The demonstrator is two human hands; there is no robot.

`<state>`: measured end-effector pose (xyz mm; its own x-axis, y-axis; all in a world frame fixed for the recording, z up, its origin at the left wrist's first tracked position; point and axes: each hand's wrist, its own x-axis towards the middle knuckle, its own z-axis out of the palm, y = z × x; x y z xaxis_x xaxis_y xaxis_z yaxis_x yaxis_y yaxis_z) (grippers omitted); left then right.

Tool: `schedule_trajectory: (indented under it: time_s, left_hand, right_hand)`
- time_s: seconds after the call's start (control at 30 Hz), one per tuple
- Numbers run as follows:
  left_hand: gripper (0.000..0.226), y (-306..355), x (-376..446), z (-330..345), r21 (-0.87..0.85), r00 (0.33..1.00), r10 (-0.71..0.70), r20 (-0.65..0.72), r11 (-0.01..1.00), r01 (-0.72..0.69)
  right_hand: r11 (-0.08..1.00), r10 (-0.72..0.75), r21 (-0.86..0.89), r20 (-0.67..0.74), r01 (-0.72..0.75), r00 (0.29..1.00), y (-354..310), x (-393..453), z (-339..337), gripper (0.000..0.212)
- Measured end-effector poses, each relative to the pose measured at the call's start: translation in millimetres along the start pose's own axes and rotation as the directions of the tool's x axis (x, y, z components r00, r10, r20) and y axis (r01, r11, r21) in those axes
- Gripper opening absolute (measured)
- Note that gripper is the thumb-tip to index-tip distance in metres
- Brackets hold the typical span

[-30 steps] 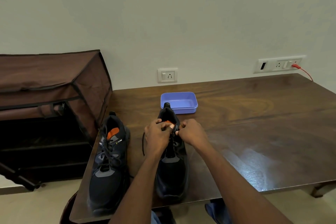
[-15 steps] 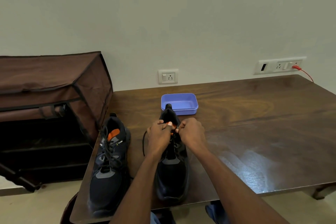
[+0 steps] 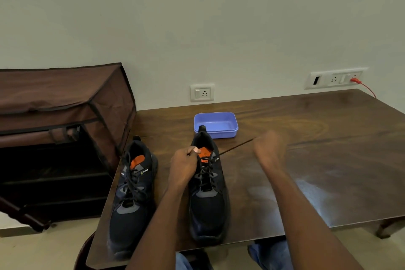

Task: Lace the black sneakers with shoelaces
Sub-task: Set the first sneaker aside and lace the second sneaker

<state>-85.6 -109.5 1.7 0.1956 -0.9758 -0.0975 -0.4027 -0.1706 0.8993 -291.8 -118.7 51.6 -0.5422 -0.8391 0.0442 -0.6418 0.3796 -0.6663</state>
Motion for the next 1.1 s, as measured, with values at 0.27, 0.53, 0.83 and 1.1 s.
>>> schedule_trajectory:
  time_s: [0.27,0.53,0.83,1.1]
  left_hand:
    - [0.037,0.2,-3.3,-8.9,-0.031,0.999,0.019,0.028,0.999,-0.018]
    - [0.02,-7.1,0.9,-19.9,-0.126,0.985,-0.107,0.139,0.984,0.124]
    - [0.022,-15.8,3.4,-30.6,-0.057,0.993,-0.096,0.075,0.993,0.1]
    - [0.02,-15.4,-2.7,-26.9,0.039,0.985,0.017,0.171,0.999,-0.024]
  right_hand:
    - [0.943,-0.126,-0.32,-0.1,0.089,0.987,12.1,3.3,-5.0,0.047]
    - [0.886,-0.31,-0.101,0.594,0.452,0.742,-11.5,-34.9,44.9,0.011]
    - [0.943,-0.009,-0.328,0.14,0.055,0.99,19.0,10.7,-1.7,0.028]
    - [0.868,-0.295,-0.196,0.534,0.456,0.793,-10.6,-27.2,20.3,0.021]
